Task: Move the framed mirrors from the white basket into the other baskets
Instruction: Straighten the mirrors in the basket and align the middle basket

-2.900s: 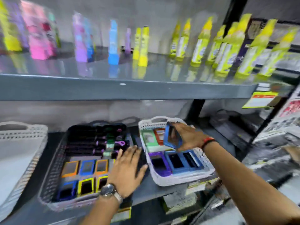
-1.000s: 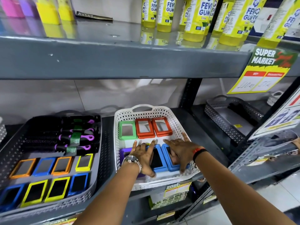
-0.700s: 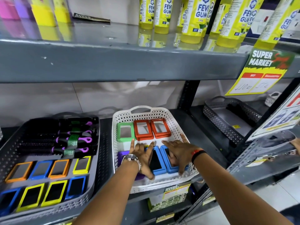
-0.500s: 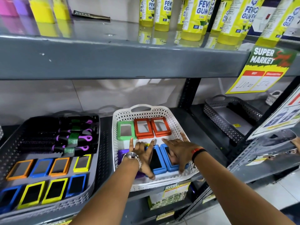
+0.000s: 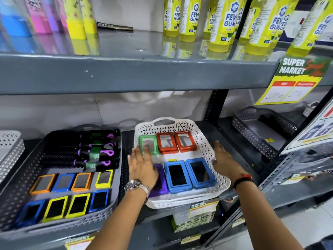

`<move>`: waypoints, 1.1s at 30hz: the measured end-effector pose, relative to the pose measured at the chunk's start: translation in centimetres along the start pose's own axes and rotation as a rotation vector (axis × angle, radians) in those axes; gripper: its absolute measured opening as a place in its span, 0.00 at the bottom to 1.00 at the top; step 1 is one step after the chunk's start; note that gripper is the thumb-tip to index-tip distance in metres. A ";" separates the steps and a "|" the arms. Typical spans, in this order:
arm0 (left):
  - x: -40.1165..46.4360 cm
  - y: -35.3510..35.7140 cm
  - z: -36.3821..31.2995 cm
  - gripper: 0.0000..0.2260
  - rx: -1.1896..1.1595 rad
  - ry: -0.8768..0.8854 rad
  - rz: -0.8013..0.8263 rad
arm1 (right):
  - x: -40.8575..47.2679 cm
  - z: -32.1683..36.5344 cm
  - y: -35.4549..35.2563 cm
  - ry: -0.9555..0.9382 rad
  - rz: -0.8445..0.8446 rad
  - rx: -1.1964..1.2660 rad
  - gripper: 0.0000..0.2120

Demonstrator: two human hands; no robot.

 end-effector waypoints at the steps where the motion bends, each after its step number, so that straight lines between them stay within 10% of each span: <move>1: -0.1 0.2 0.7 0.36 -0.038 -0.052 0.009 | -0.3 -0.3 0.3 0.063 -0.003 0.044 0.31; 9: 0.2 1.3 1.9 0.30 -0.561 -0.282 0.091 | -0.7 -0.7 0.2 0.170 -0.139 0.164 0.19; 25: 1.0 1.6 0.6 0.29 -0.669 -0.244 0.066 | 0.3 -0.6 -0.9 0.176 -0.192 0.130 0.16; 33: 2.5 -7.2 6.7 0.24 -0.621 -0.126 -0.196 | 1.2 13.3 0.2 -0.143 -0.424 0.156 0.17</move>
Point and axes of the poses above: each hand's wrist, its own x-axis towards the middle knuckle, its own y-axis out of the palm, z = x × y, the point moved 5 cm from there along x, towards the middle knuckle, and after that the axes turned 10 degrees about -y, right-handed, at the moved point
